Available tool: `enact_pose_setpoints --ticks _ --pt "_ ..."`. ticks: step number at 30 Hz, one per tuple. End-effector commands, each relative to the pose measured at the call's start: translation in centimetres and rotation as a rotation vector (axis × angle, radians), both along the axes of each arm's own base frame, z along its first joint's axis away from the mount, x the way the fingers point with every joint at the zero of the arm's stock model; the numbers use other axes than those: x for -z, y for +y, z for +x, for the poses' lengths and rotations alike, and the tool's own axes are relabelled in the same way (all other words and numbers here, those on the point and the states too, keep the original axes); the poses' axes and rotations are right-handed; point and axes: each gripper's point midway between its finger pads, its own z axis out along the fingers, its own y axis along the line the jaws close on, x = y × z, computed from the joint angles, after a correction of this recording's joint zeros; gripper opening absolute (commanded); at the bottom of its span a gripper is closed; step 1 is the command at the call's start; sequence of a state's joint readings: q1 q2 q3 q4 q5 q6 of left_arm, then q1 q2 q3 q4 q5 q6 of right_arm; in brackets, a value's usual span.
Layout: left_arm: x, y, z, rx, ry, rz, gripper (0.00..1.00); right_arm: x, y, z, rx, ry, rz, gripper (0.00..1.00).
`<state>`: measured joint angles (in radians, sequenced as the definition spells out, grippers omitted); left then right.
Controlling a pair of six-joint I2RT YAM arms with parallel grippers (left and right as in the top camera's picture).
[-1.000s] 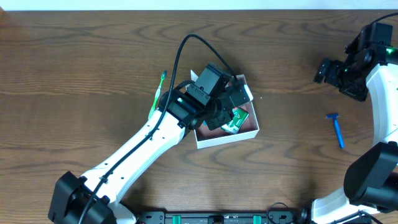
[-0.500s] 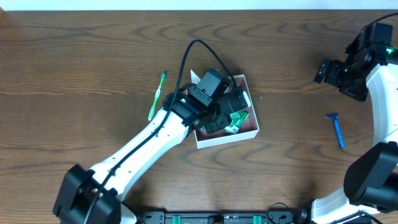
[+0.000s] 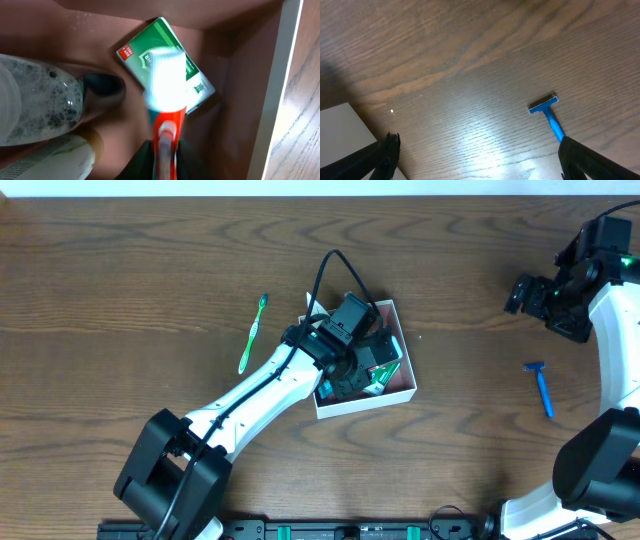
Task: Pack container
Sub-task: 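Lower the tube into the box beside the soap and release it, then withdraw the left gripper and move it to the green toothbrush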
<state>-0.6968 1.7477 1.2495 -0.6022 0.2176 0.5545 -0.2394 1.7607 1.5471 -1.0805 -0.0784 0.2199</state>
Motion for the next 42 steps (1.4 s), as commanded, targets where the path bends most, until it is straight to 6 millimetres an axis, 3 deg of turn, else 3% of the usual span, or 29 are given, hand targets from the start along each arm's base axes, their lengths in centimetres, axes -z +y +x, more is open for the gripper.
enact_pose_setpoints --ticks 1,18,23,29,33,37,42 --pt "0.1 0.1 -0.2 0.009 0.003 0.004 0.17 0.3 -0.2 -0.1 0.018 0.008 0.009 0.99" --pt "-0.2 -0.5 -0.8 0.028 -0.003 -0.002 0.17 0.3 -0.2 -0.1 0.018 0.008 0.009 0.99" --pt "-2.1 -1.8 -1.5 0.063 -0.041 -0.035 0.17 0.3 -0.2 -0.1 0.018 0.008 0.009 0.99" --pt "-6.8 -1.9 -2.0 0.073 -0.131 -0.115 0.17 0.3 -0.2 -0.1 0.018 0.008 0.009 0.99" --pt "-11.5 0.0 -1.4 0.019 -0.280 -0.130 0.17 0.3 -0.2 -0.1 0.018 0.008 0.009 0.99" --pt "-15.8 4.3 -0.2 -0.109 -0.461 -0.066 0.17 0.3 -0.2 -0.1 0.018 0.008 0.009 0.99" --pt "-17.3 9.3 0.0 -0.240 -0.479 -0.021 0.17 0.3 -0.2 -0.1 0.018 0.008 0.009 0.99"
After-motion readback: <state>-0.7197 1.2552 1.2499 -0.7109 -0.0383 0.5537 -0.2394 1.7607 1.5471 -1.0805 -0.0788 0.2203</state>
